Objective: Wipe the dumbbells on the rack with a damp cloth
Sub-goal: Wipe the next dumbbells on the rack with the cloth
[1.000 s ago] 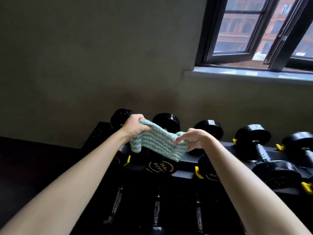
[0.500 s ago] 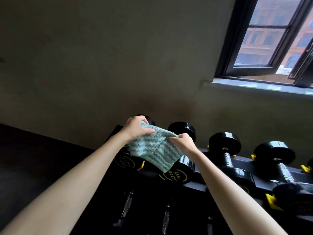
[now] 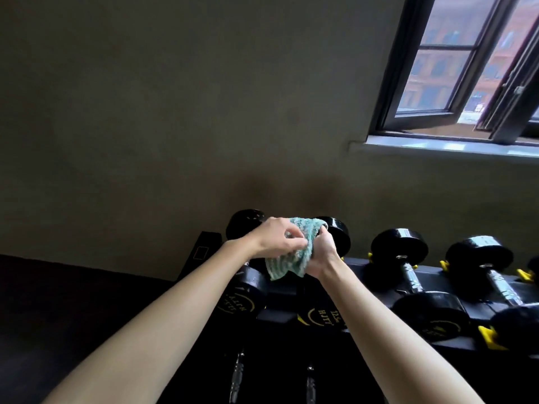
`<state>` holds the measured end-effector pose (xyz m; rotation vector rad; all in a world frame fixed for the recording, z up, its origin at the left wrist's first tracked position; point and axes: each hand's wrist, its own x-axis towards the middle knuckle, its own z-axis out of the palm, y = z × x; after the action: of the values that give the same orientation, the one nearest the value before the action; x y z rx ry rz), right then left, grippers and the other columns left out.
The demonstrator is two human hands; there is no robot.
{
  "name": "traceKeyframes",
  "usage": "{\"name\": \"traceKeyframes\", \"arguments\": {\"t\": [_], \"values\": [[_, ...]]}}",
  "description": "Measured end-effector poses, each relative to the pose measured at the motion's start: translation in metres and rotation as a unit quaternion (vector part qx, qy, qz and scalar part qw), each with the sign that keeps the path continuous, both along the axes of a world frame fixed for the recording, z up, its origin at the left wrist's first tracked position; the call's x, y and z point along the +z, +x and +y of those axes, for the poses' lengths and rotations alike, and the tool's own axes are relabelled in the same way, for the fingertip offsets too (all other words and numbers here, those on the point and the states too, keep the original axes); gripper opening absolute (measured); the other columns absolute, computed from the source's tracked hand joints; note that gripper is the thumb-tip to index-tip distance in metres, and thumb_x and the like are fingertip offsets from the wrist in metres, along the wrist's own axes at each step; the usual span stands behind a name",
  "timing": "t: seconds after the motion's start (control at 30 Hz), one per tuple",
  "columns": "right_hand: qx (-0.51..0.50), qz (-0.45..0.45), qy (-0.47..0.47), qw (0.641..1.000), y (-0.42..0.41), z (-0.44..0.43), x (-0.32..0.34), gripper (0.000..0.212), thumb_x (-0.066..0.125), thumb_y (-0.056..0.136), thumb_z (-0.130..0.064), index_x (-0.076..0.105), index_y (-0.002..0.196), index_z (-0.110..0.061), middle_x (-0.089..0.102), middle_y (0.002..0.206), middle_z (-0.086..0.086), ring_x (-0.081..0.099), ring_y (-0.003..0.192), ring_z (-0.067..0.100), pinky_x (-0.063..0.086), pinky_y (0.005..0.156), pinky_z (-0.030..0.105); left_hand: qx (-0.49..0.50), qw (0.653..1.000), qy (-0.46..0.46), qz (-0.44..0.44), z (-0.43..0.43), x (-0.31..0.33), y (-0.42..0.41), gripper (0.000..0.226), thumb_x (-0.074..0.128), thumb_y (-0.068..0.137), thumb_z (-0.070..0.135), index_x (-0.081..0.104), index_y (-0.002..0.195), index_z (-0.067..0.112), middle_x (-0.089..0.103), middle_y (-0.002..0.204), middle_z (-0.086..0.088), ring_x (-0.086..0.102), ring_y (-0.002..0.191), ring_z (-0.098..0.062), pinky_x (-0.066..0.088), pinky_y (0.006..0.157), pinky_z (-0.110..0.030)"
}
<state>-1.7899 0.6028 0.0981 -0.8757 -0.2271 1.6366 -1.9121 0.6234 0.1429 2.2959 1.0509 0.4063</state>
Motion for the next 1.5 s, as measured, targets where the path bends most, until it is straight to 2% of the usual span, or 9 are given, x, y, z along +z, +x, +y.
{"name": "traceKeyframes", "arguments": {"t": [0.27,0.43,0.57,0.77,0.9,0.97,1.07,1.2,1.5], "values": [[-0.079,0.05,0.066,0.993,-0.032,0.026,0.007,0.063,0.013,0.097,-0.039,0.055,0.116,0.004,0.061,0.11,0.027,0.059,0.099,0.038,0.046,0.087,0.051,0.05,0.999,-0.013,0.012,0.043,-0.006,-0.029,0.058,0.061,0.088,0.026,0.039,0.141,0.015,0.04,0.137,-0.011,0.043,0.126,-0.022,0.03,0.098,-0.021],[-0.138,0.053,0.069,0.987,-0.038,0.021,-0.015,0.06,0.015,0.096,-0.036,0.052,0.123,0.002,0.058,0.12,0.026,0.058,0.105,0.038,0.047,0.093,0.049,0.041,0.986,-0.14,-0.082,0.057,-0.022,-0.045,0.04,0.057,0.089,0.012,0.054,0.129,0.01,0.055,0.126,-0.006,0.056,0.11,-0.021,0.044,0.096,-0.029],[-0.238,0.026,0.006,0.971,-0.025,0.014,-0.054,0.057,0.019,0.097,-0.043,0.057,0.12,-0.008,0.061,0.118,0.016,0.056,0.11,0.032,0.041,0.1,0.043,0.114,0.98,-0.16,-0.045,0.069,-0.053,-0.065,0.04,0.039,0.088,-0.004,0.059,0.119,0.009,0.055,0.124,-0.012,0.054,0.108,-0.026,0.047,0.09,-0.031],[-0.224,-0.113,-0.08,0.965,-0.036,0.001,-0.107,0.038,0.024,0.099,-0.046,0.052,0.095,-0.02,0.057,0.087,-0.002,0.052,0.075,0.007,0.046,0.071,0.02,0.152,0.973,-0.149,0.089,0.062,-0.102,-0.101,0.054,0.04,0.083,-0.006,0.046,0.134,0.01,0.044,0.139,-0.012,0.042,0.128,-0.027,0.037,0.1,-0.028],[-0.154,-0.166,-0.147,0.963,-0.058,-0.008,-0.152,0.045,0.016,0.102,-0.037,0.039,0.073,-0.011,0.045,0.076,-0.007,0.043,0.064,0.004,0.041,0.045,0.009,0.114,0.96,-0.197,0.165,0.061,-0.13,-0.119,0.075,0.06,0.071,-0.001,0.031,0.138,0.014,0.04,0.133,-0.008,0.05,0.115,-0.028,0.043,0.077,-0.026],[-0.136,-0.178,-0.185,0.957,-0.067,-0.008,-0.175,0.038,0.018,0.103,-0.035,0.042,0.075,-0.025,0.048,0.079,-0.009,0.054,0.061,0.002,0.039,0.037,0.005,0.105,0.965,-0.177,0.162,0.062,-0.141,-0.125,0.078,0.068,0.066,0.002,0.033,0.134,0.016,0.043,0.127,-0.005,0.052,0.106,-0.024,0.041,0.076,-0.024],[-0.146,-0.158,-0.18,0.96,-0.074,-0.005,-0.198,0.042,0.021,0.102,-0.04,0.05,0.077,-0.021,0.063,0.062,-0.007,0.057,0.041,-0.002,0.043,0.039,0.009,0.094,0.976,-0.142,0.133,0.066,-0.148,-0.134,0.075,0.076,0.064,0.01,0.038,0.128,0.02,0.048,0.121,0.0,0.048,0.102,-0.016,0.038,0.08,-0.025],[-0.158,-0.092,-0.179,0.967,-0.088,0.007,-0.209,0.052,0.02,0.097,-0.05,0.053,0.074,-0.019,0.059,0.05,-0.001,0.054,0.043,0.013,0.041,0.043,0.017,0.072,0.979,-0.133,0.133,0.073,-0.149,-0.137,0.071,0.079,0.061,0.013,0.042,0.122,0.024,0.053,0.11,0.005,0.05,0.1,-0.015,0.037,0.077,-0.026],[-0.25,-0.004,-0.122,0.961,-0.104,0.008,-0.182,0.04,0.025,0.101,-0.035,0.061,0.105,-0.015,0.064,0.103,0.006,0.061,0.09,0.019,0.05,0.08,0.032,0.092,0.981,-0.138,0.103,0.069,-0.149,-0.137,0.073,0.077,0.062,0.008,0.043,0.124,0.024,0.053,0.106,0.003,0.055,0.086,-0.018,0.043,0.07,-0.026]]}}
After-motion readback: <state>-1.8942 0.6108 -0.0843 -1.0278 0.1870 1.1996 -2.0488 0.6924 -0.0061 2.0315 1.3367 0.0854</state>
